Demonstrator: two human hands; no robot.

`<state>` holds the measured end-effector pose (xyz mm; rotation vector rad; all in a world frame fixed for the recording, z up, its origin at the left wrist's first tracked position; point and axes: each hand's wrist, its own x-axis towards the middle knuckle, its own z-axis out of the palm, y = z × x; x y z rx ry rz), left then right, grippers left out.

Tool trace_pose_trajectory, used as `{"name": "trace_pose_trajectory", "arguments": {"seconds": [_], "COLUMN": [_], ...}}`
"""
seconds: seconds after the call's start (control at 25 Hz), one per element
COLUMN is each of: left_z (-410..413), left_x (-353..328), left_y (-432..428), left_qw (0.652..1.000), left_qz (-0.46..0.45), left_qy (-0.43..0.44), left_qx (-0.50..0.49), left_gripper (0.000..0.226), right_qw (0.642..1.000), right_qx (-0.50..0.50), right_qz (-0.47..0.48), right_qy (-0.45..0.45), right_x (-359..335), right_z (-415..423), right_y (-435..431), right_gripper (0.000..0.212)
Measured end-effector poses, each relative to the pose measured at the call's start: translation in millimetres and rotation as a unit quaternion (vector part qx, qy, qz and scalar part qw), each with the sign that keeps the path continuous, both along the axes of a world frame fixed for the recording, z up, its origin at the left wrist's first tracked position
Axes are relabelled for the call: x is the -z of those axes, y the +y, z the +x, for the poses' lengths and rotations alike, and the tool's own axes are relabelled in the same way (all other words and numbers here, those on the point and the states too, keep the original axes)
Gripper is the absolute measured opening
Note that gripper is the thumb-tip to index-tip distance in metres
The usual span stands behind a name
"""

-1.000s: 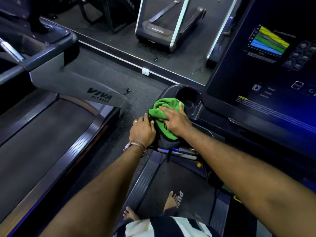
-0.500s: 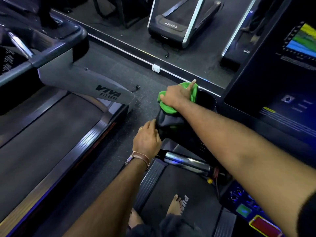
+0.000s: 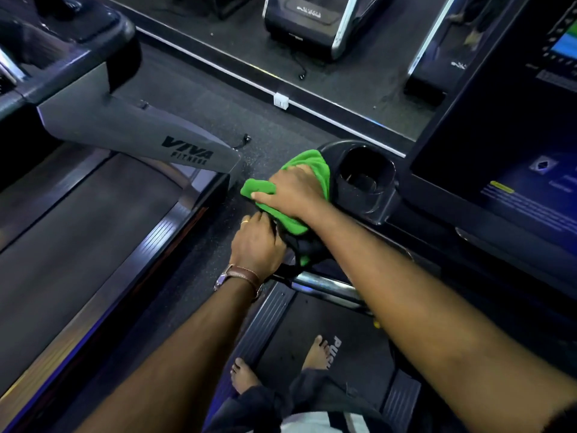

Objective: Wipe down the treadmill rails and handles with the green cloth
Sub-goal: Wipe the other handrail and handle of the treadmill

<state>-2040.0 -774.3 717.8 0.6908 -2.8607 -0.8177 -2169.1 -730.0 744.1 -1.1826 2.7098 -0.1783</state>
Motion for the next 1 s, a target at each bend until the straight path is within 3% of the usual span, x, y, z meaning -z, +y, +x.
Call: {"name": "trace_pose_trajectory", "arguments": {"seconds": [0.12, 0.28, 0.44, 0.52, 0.6, 0.68, 0.76, 0.88, 1.0], "left_z": [2, -11, -39, -57, -71, -79, -79, -82, -84], "left_x": [0, -13, -20, -19, -18, -12, -5, -1, -5], "left_y": [0, -2, -5, -1, 6, 14, 18, 14, 12], "left_qw": [1.000, 0.991, 0.980, 0.978, 0.983, 0.996, 1.000, 0.999, 0.998], "left_qz": [0.012, 0.102, 0.147, 0.167, 0.155, 0.078, 0.005, 0.021, 0.042], "left_qy": [0.006, -0.016, -0.037, -0.014, 0.007, 0.013, 0.022, 0.035, 0.035], "left_qx": [-0.007, -0.089, -0.130, -0.125, -0.101, -0.049, -0.016, -0.024, -0.041], "left_gripper": [0.025, 0.012, 0.017, 0.024, 0.028, 0.036, 0.036, 0.029, 0.027], "right_qw": [0.984, 0.971, 0.982, 0.976, 0.975, 0.972, 0.962, 0.947, 0.962], "right_qx": [0.046, 0.200, 0.074, 0.061, 0.120, 0.178, 0.239, 0.303, 0.234], "right_qz": [-0.161, -0.125, -0.175, -0.211, -0.177, -0.094, -0.046, -0.102, -0.139], "right_qy": [0.068, 0.045, 0.010, 0.009, 0.068, 0.122, 0.120, 0.023, 0.009], "right_x": [22, 23, 27, 28, 29, 31, 23, 2, 2], "right_z": [-14, -29, -9, 7, 22, 37, 39, 25, 24], "right_y": [50, 21, 30, 67, 105, 131, 119, 64, 70], "right_gripper": [0.042, 0.040, 0.034, 0.037, 0.045, 0.045, 0.038, 0.037, 0.035]}}
